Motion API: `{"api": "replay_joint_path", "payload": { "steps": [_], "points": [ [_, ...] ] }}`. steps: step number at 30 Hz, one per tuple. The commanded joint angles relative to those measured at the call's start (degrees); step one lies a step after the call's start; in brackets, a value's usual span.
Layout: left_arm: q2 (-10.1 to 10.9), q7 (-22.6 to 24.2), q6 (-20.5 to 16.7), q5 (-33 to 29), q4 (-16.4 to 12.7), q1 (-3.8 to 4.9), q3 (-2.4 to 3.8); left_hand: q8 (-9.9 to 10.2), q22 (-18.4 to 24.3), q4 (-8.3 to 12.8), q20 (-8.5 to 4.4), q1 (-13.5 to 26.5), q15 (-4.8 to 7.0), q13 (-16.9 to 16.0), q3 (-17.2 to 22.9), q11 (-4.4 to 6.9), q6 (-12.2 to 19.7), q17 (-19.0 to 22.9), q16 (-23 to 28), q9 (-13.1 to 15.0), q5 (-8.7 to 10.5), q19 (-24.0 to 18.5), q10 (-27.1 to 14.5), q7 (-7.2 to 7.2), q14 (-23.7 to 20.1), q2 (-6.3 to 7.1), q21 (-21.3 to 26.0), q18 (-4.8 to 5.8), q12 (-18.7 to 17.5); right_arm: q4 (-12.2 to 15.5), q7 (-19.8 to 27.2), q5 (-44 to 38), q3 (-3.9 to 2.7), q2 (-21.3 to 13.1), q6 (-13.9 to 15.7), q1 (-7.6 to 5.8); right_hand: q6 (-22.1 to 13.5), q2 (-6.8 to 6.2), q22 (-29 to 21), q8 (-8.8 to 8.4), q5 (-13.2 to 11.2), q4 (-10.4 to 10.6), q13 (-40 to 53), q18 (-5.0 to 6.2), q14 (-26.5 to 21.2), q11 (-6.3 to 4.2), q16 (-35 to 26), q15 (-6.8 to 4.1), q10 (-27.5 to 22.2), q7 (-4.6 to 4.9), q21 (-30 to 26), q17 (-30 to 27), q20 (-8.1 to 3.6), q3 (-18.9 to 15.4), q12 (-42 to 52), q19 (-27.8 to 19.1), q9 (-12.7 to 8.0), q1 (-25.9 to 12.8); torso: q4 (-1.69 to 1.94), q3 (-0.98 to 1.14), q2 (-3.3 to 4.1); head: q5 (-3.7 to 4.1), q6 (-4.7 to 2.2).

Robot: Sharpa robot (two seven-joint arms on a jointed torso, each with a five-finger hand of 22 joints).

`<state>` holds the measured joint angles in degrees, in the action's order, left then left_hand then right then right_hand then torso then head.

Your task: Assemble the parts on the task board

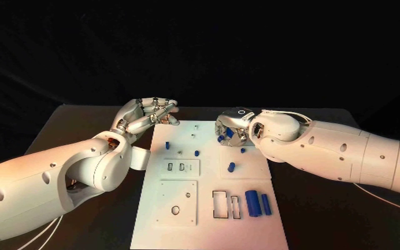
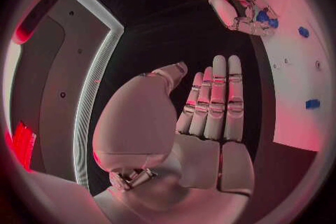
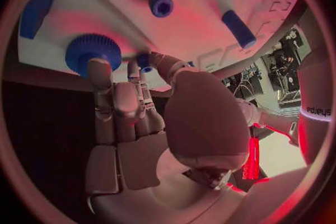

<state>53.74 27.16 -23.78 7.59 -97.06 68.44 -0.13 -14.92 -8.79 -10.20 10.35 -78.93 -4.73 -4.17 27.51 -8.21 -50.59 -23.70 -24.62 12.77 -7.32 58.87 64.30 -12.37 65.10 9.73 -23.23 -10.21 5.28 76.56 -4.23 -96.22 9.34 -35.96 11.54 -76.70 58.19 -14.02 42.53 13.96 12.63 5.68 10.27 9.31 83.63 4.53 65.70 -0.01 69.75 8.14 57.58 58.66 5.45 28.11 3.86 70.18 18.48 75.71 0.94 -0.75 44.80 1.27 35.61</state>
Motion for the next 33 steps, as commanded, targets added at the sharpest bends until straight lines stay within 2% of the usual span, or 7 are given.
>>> {"api": "replay_joint_path", "payload": {
  "steps": [1,5,9,16,19,25,33],
  "points": [
    [-0.09,0.86,0.11,-0.64,-0.03,0.07,0.04,0.17,-0.08,-0.23,-0.09,0.31,0.07,0.05,0.21,-0.3,0.27,-0.08,-0.33,0.06,-0.16,-0.16,0.05,-0.09,-0.47,-0.15,-0.35,-0.11,-0.37,-0.02,-0.08,-0.12,0.05,0.16,-1.13,0.26,0.55,0.54,0.74,0.37,0.36,0.0,0.13,-1.23,1.17,-0.2,0.54,-0.23,0.47,-0.06,0.64,0.43,-0.02,0.45,0.05,0.48,0.2,0.07,0.06,-0.01,0.14,-0.06,0.11],
    [-0.04,0.86,0.11,-0.7,-0.03,0.07,0.04,0.17,-0.08,-0.23,-0.09,0.31,0.07,0.05,0.21,-0.3,0.27,-0.08,-0.33,0.06,-0.16,-0.16,0.05,-0.09,-0.47,-0.15,-0.35,-0.11,-0.37,0.11,-0.18,-0.19,0.05,0.14,0.28,0.34,1.39,1.29,2.22,0.96,-0.04,-0.09,0.48,-1.36,1.26,-0.54,1.54,-0.52,1.37,-0.44,1.77,1.16,-0.18,1.43,0.22,0.75,0.9,0.77,0.01,-0.01,0.11,-0.05,0.25],
    [-0.02,0.82,0.15,-0.74,-0.01,0.07,0.04,0.17,-0.08,-0.23,-0.09,0.31,0.07,0.05,0.21,-0.3,0.27,-0.08,-0.33,0.06,-0.16,-0.16,0.05,-0.09,-0.47,-0.15,-0.35,-0.11,-0.37,0.39,-0.85,-0.27,0.05,-0.08,3.75,0.38,2.23,2.52,4.41,1.68,-1.35,-0.4,0.84,-1.62,1.45,-0.94,2.89,-0.87,2.22,-0.86,3.41,2.29,-0.39,3.12,0.24,1.29,1.85,1.69,-0.03,-0.03,0.09,-0.15,0.32],
    [-0.04,0.67,0.18,-0.87,0.17,0.07,0.04,0.19,-0.1,-0.28,-0.08,0.37,0.05,0.04,0.24,-0.32,0.27,-0.17,-0.37,0.08,-0.19,-0.19,0.05,-0.11,-0.52,-0.21,-0.37,-0.11,-0.39,1.6,-2.79,-0.24,0.03,-0.98,9.27,0.37,3.31,3.0,6.85,3.08,-2.06,-0.88,1.52,-1.89,1.51,-1.58,4.06,-1.37,3.66,-1.6,5.21,3.08,-0.71,4.42,0.47,1.81,3.67,1.81,0.02,-0.02,0.08,-0.2,0.16],
    [-0.04,0.61,0.16,-0.9,0.27,0.07,0.04,0.2,-0.1,-0.28,-0.08,0.37,0.05,0.04,0.26,-0.32,0.28,-0.21,-0.39,0.09,-0.2,-0.21,0.05,-0.12,-0.55,-0.22,-0.39,-0.11,-0.41,2.09,-3.13,0.14,0.01,-1.2,10.23,0.32,3.52,3.14,7.37,3.49,-2.06,-1.15,1.67,-1.95,1.45,-1.71,4.09,-1.49,3.86,-1.76,5.58,2.96,-0.81,4.7,0.46,1.9,4.17,1.94,0.02,-0.09,0.06,-0.17,0.07],
    [-0.08,0.5,0.15,-0.93,0.43,0.07,0.04,0.25,-0.12,-0.25,-0.07,0.35,0.03,0.04,0.29,-0.36,0.36,-0.31,-0.43,0.09,-0.22,-0.24,-0.02,-0.18,-0.63,-0.17,-0.42,-0.11,-0.47,2.4,-4.33,1.06,-0.11,-0.68,11.44,0.03,3.45,3.03,7.86,3.68,-2.1,-1.18,1.74,-2.03,1.37,-1.7,4.0,-1.51,3.86,-1.77,5.92,2.73,-0.86,4.74,0.37,2.01,4.52,1.71,0.02,-0.06,0.17,-0.15,-0.27],
    [-0.2,0.32,0.3,-0.97,0.48,0.07,0.04,0.29,-0.13,-0.21,-0.06,0.3,0.01,0.04,0.34,-0.38,0.4,-0.39,-0.46,0.1,-0.24,-0.27,-0.05,-0.21,-0.7,-0.18,-0.45,-0.11,-0.52,-1.24,-6.27,1.22,-0.25,2.9,13.04,-0.32,3.13,2.87,8.18,3.72,-2.1,-1.08,1.81,-2.07,1.29,-1.66,3.97,-1.5,3.78,-1.72,6.15,2.58,-0.87,4.81,0.25,2.04,4.83,1.33,0.24,-0.15,0.35,-0.08,-0.48]
  ]
}}
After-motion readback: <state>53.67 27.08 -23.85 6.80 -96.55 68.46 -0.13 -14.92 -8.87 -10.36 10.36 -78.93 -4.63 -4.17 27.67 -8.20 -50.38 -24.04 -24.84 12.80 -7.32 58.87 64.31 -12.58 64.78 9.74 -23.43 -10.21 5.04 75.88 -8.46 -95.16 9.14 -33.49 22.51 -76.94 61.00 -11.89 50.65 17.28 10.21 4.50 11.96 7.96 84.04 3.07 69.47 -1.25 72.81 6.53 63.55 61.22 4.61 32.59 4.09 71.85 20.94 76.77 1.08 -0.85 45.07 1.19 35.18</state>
